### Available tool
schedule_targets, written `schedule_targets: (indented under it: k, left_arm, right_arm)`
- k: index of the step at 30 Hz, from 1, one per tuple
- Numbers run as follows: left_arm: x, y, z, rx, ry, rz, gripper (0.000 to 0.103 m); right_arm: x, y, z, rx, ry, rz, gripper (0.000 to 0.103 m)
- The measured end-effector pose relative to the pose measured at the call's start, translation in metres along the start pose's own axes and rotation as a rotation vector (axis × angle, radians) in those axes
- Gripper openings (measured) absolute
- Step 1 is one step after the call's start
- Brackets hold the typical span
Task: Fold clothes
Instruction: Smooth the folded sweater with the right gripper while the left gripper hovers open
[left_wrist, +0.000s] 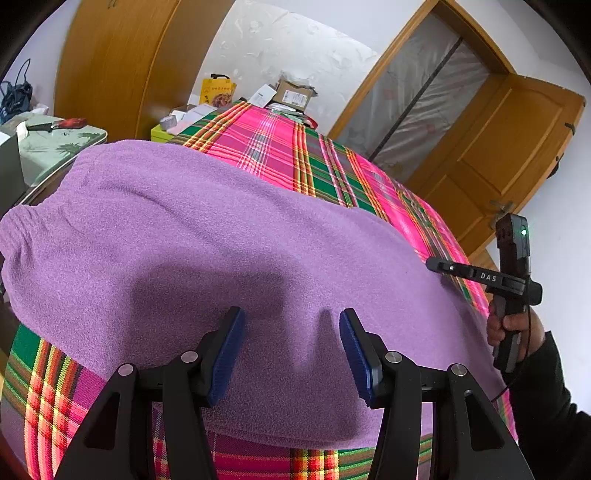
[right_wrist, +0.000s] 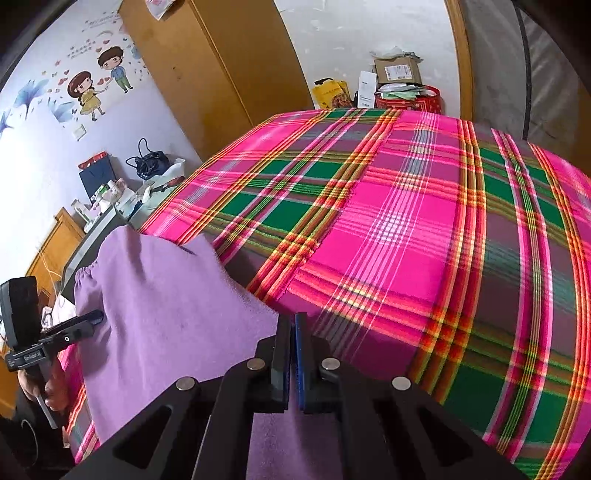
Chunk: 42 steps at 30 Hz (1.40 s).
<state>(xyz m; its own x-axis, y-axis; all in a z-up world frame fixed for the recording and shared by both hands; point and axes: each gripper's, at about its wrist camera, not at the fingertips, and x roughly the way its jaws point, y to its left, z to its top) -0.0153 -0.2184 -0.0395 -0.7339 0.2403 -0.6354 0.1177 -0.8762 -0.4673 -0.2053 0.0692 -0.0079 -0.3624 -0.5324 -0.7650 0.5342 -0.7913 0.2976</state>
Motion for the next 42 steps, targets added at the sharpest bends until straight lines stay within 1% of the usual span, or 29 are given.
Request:
schedule_targets:
  k: [2,3,5,7,8,10,12,13,14,15,18,19,22,24,25,26,28,31,33,34,35,36,37,38,40,42]
  left_arm:
    - [0.0,0.001,0.0,-0.002,-0.001,-0.002,0.055]
    - [-0.001,0.001,0.0,-0.001,-0.002,-0.001,0.055]
    - [-0.001,-0.002,-0.001,0.01,-0.003,0.014,0.055]
    - [-0.003,-0.015,-0.004,0.07,-0.005,0.058,0.056]
    - [-0.004,-0.023,-0.006,0.103,-0.006,0.059,0.056]
    - [-0.004,-0.043,-0.01,0.146,0.009,0.0,0.056]
    - [0.001,-0.058,-0.013,0.174,0.033,-0.045,0.056]
    - [0.005,-0.067,-0.015,0.197,0.043,-0.055,0.056]
    - [0.008,-0.075,-0.019,0.223,0.052,-0.058,0.056]
    - [0.012,-0.08,-0.023,0.242,0.065,-0.063,0.056]
    - [0.021,-0.091,-0.034,0.279,0.12,-0.081,0.056]
    - [0.022,-0.093,-0.037,0.288,0.127,-0.073,0.056]
    - [0.017,-0.093,-0.041,0.296,0.124,-0.086,0.056]
    - [0.017,-0.093,-0.044,0.305,0.127,-0.082,0.056]
    - [0.016,-0.096,-0.045,0.313,0.13,-0.083,0.056]
    - [0.016,-0.098,-0.046,0.321,0.133,-0.083,0.056]
    - [0.016,-0.104,-0.048,0.332,0.141,-0.096,0.056]
    - [0.02,-0.115,-0.05,0.345,0.143,-0.113,0.056]
    - [0.026,-0.123,-0.052,0.366,0.153,-0.111,0.056]
    - [0.029,-0.127,-0.053,0.378,0.163,-0.115,0.056]
    - [0.03,-0.129,-0.056,0.391,0.169,-0.116,0.056]
    - [0.029,-0.131,-0.058,0.409,0.171,-0.114,0.056]
    - [0.028,-0.132,-0.06,0.421,0.176,-0.119,0.056]
    - [0.026,-0.134,-0.064,0.433,0.18,-0.128,0.056]
    - [0.023,-0.135,-0.067,0.452,0.186,-0.136,0.056]
    - [0.022,-0.138,-0.067,0.454,0.196,-0.148,0.056]
  right_arm:
    - [-0.001,-0.003,-0.001,0.026,0.003,-0.011,0.006]
    - [-0.007,-0.005,-0.004,0.038,-0.01,-0.009,0.008]
    - [-0.02,-0.009,-0.011,0.058,-0.036,-0.011,0.018]
    - [-0.032,-0.014,-0.02,0.066,-0.053,-0.012,0.024]
    - [-0.036,-0.016,-0.025,0.067,-0.052,-0.013,0.026]
    - [-0.039,-0.019,-0.035,0.062,-0.035,-0.024,0.027]
    - [-0.036,-0.023,-0.043,0.059,-0.012,-0.039,0.027]
    - [-0.035,-0.025,-0.046,0.068,-0.007,-0.048,0.02]
    - [-0.036,-0.028,-0.048,0.082,-0.021,-0.051,0.01]
    - [-0.038,-0.031,-0.049,0.1,-0.035,-0.056,0.005]
    - [-0.043,-0.041,-0.048,0.165,-0.074,-0.123,0.003]
    - [-0.047,-0.045,-0.048,0.185,-0.086,-0.14,0.003]
    - [-0.062,-0.046,-0.052,0.218,-0.122,-0.135,0.005]
    - [-0.076,-0.031,-0.058,0.174,-0.147,-0.111,0.005]
    - [-0.08,-0.023,-0.063,0.152,-0.152,-0.101,0.007]
    - [-0.085,-0.013,-0.069,0.122,-0.154,-0.086,0.01]
    - [-0.093,0.011,-0.084,0.056,-0.152,-0.053,0.013]
    - [-0.092,0.041,-0.106,-0.014,-0.126,-0.033,0.013]
    - [-0.086,0.052,-0.125,-0.048,-0.079,-0.052,0.013]
    - [-0.081,0.056,-0.135,-0.062,-0.048,-0.054,0.013]
    - [-0.08,0.058,-0.144,-0.069,-0.036,-0.044,0.015]
    - [-0.085,0.06,-0.153,-0.071,-0.052,-0.029,0.016]
    - [-0.089,0.062,-0.16,-0.072,-0.062,-0.014,0.022]
    - [-0.093,0.062,-0.165,-0.068,-0.06,0.001,0.025]
    - [-0.1,0.064,-0.173,-0.074,-0.045,0.021,0.027]
    - [-0.106,0.065,-0.177,-0.084,-0.038,0.019,0.027]
